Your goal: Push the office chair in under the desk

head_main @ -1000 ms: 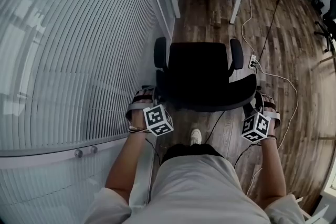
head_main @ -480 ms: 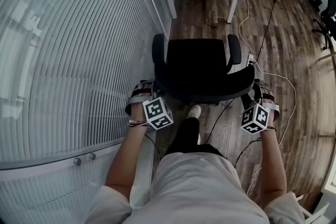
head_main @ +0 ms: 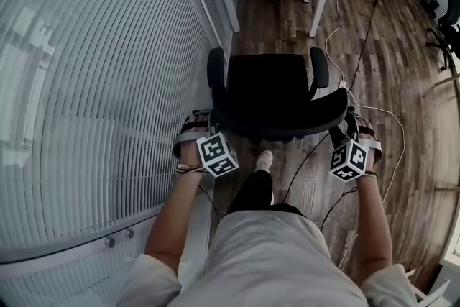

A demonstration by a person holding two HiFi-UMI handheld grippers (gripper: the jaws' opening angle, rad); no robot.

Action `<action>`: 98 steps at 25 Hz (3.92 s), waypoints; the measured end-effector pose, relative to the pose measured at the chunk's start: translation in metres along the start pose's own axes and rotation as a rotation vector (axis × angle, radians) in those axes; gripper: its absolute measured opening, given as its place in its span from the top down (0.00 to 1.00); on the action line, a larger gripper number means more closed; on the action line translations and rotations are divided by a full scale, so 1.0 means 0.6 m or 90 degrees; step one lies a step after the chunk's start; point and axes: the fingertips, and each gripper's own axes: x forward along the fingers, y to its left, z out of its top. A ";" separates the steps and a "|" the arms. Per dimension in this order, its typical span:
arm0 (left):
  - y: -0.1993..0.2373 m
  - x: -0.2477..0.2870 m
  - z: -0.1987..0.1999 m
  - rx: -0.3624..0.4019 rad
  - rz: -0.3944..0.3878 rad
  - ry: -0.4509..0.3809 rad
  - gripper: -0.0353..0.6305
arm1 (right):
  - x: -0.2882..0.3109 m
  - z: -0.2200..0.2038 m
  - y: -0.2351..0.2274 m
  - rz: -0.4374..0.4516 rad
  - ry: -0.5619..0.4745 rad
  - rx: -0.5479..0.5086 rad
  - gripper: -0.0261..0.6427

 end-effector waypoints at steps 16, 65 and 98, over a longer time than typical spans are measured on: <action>0.096 0.097 0.001 0.013 0.010 -0.019 0.65 | 0.107 0.022 -0.073 -0.002 0.016 0.012 0.70; 0.382 0.322 0.068 0.037 0.026 -0.008 0.65 | 0.345 0.048 -0.321 -0.021 0.041 0.029 0.70; 0.551 0.486 0.120 0.030 0.039 0.007 0.65 | 0.515 0.049 -0.485 -0.022 0.026 0.029 0.70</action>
